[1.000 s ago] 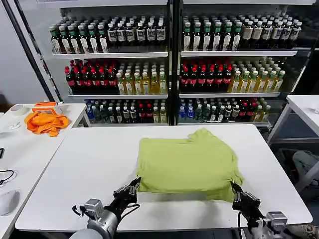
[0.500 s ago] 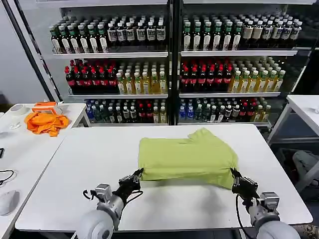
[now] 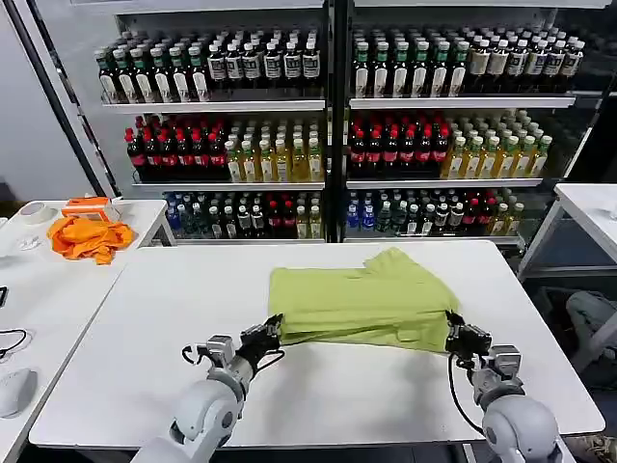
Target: Fold and organize the clothes.
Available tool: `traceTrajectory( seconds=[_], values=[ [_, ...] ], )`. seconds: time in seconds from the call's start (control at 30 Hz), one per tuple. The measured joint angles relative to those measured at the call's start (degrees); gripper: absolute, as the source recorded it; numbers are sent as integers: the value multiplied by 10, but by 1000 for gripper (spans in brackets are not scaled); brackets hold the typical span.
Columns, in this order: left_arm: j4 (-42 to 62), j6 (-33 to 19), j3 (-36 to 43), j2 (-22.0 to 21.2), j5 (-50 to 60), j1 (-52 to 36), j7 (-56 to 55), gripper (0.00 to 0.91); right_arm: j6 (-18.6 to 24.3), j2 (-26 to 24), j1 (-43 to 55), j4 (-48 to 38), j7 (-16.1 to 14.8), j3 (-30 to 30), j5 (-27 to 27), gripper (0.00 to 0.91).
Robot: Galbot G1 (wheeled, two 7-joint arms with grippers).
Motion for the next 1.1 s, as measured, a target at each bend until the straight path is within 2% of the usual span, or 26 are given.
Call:
traceTrajectory(
  seconds=[0.4, 0.77, 0.8, 0.83, 0.87, 0.93, 1.1],
  values=[
    [14, -1, 3, -12, 33, 2, -4, 907, 9, 4, -16, 8, 2, 14, -21, 907],
    [-14, -6, -1, -16, 44, 33, -8, 907, -11, 18, -50, 15, 16, 41, -11, 907],
    [-14, -6, 1, -17, 46, 35, -7, 494, -14, 20, -51, 14, 17, 41, -8, 907],
    [-14, -6, 2, -18, 48, 36, -6, 81, -16, 21, -52, 13, 18, 41, -5, 766],
    [-14, -7, 3, -19, 49, 36, -6, 20, -18, 23, -52, 13, 19, 41, -1, 413],
    [-11, -9, 5, -22, 50, 36, -7, 20, -22, 26, -52, 13, 21, 40, 5, 0],
    [3, -18, 11, -27, 52, 37, -15, 20, -24, 33, -50, 9, 28, 34, 19, 0]
  ],
)
